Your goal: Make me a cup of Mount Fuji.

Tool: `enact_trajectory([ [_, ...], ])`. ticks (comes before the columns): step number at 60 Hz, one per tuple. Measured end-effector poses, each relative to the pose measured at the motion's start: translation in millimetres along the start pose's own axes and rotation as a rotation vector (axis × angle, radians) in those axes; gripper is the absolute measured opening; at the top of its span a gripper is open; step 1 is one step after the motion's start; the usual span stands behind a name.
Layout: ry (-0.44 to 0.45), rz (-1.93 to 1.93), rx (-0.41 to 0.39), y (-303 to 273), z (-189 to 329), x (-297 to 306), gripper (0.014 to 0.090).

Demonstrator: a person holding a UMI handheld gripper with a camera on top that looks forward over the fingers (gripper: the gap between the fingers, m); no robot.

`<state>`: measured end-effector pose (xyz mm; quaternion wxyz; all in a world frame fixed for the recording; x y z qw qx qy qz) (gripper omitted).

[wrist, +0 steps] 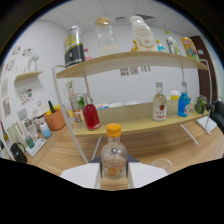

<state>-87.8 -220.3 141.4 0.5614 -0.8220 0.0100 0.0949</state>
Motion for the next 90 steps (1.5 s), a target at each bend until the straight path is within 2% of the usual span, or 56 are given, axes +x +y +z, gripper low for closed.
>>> enact_trajectory([
  [8,-0.085,0.351,-0.059,19.3,-3.9,-7.3,0.0358],
  [16,-0.174,0.737,-0.087,14.7,0.9,-7.7,0.0357],
  [43,-0.39,1.644,-0.021,-13.5,9.1,19.7,0.0354],
  [57,-0.419,1.788,-0.015,-8.3,9.4,26.9,0.0354],
  [66,-0.383,1.678,-0.021,-10.4,5.9,23.5,0.0354],
  [76,-0.266,1.133,-0.002,-28.1,-11.1,7.5,0.0357],
  [86,-0.123,0.455,0.153,-67.7,-23.7,-21.6,0.0356],
  [90,-0.081,0.254,0.181,-65.6,-19.0,-38.9,0.0355],
])
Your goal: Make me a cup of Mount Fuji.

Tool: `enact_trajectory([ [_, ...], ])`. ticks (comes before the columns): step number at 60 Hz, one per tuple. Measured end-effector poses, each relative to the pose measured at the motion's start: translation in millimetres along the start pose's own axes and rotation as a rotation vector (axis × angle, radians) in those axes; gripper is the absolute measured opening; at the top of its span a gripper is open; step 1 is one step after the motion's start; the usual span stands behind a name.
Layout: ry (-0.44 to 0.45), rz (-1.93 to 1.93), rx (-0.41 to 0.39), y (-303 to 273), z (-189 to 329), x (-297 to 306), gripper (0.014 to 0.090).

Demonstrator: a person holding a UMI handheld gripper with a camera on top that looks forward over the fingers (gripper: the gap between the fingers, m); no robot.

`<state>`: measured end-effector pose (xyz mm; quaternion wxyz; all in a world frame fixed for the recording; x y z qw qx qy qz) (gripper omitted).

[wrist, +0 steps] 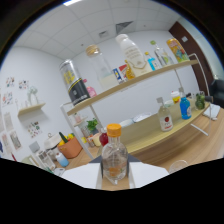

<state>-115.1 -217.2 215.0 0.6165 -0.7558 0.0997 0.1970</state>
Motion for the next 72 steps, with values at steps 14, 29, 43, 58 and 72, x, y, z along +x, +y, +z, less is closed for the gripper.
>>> enact_trajectory([
  [14,0.089,-0.291,-0.186,106.3,34.9,-12.1,0.0355],
  [29,0.166,-0.348,-0.344,182.1,54.1,-2.3,0.0354],
  [43,0.197,-0.331,-0.437,216.9,58.6,3.5,0.0353],
  [58,0.216,-0.345,-0.492,226.4,59.6,8.3,0.036],
  [72,0.207,-0.317,-0.497,228.9,49.3,9.9,0.038],
])
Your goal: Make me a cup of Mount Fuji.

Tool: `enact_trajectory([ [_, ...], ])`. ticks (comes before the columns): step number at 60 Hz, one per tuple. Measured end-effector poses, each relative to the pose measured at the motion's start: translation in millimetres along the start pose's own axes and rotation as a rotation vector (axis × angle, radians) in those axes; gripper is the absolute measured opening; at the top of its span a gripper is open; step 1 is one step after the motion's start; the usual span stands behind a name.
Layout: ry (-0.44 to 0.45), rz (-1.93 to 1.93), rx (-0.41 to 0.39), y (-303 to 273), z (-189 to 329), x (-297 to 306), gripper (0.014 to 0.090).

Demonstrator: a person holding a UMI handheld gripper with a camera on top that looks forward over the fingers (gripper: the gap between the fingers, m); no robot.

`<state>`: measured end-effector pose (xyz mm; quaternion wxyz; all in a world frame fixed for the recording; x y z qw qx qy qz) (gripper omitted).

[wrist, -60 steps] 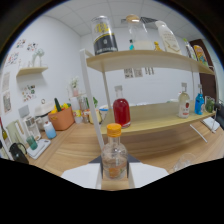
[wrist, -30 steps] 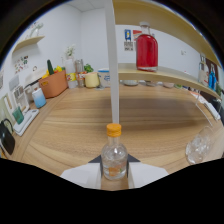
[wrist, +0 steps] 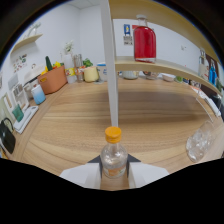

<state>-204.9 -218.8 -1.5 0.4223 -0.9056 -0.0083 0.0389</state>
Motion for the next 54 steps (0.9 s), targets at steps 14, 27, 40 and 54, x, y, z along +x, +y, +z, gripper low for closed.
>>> enact_trajectory([
  [14,-0.046,-0.006,-0.035,12.0,-8.6,-2.4,0.0739],
  [27,-0.114,-0.062,0.061,-24.4,-55.0,-2.0,0.085],
  [40,-0.135,-0.047,0.186,-74.7,-137.5,40.6,0.0865],
  [54,-0.028,-0.001,0.224,-62.5,-169.1,151.2,0.0849],
])
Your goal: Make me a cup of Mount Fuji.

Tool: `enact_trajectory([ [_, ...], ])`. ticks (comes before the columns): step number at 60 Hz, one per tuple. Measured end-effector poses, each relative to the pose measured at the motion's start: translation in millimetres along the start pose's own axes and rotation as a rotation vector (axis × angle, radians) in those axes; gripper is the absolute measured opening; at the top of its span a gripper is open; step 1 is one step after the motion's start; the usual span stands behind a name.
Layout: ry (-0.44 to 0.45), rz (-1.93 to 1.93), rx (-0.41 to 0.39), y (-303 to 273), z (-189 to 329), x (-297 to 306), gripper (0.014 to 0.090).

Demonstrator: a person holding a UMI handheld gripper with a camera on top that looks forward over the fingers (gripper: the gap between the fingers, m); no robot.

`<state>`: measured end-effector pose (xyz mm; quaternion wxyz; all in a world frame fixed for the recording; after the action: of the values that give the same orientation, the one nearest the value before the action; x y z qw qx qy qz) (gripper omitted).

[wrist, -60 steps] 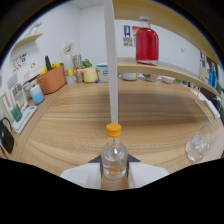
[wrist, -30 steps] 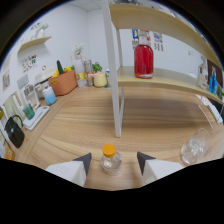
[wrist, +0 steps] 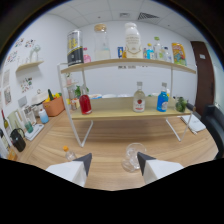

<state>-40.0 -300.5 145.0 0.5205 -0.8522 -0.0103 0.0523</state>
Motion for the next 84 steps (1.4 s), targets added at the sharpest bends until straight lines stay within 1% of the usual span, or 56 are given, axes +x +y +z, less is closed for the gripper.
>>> enact_trajectory([
  [5,0.015,-0.011,-0.006,6.9,-3.1,33.0,0.0854],
  [10,0.008,-0.018,0.023,-5.0,-4.0,59.4,0.0853],
  [16,0.005,-0.024,0.072,-34.7,3.0,89.7,0.0854],
  [28,0.008,-0.041,0.16,-95.5,44.3,139.9,0.0851],
  [32,0.003,-0.053,0.172,-107.8,62.5,151.6,0.0849],
  [38,-0.006,-0.036,0.169,-119.9,88.0,163.1,0.0837],
  [41,-0.013,-0.033,0.17,-124.0,100.2,165.1,0.0811],
  [47,-0.003,-0.036,0.173,-131.2,121.8,171.2,0.0709],
  [50,0.005,-0.031,0.165,-132.7,130.9,173.0,0.0637],
  [54,0.021,-0.025,0.148,-131.6,138.6,176.4,0.0518],
  [57,0.009,-0.017,0.14,-130.5,141.8,174.5,0.0465],
  [60,0.009,-0.02,0.137,-129.6,142.8,174.8,0.0377],
  [64,0.036,-0.05,0.144,-130.1,141.8,180.2,0.0371],
  [72,0.038,-0.06,0.135,-127.9,135.9,179.4,0.0364],
  [80,0.044,-0.043,0.172,-134.6,105.5,176.2,0.036],
  [84,0.038,-0.031,0.177,-127.5,86.7,172.5,0.0359],
])
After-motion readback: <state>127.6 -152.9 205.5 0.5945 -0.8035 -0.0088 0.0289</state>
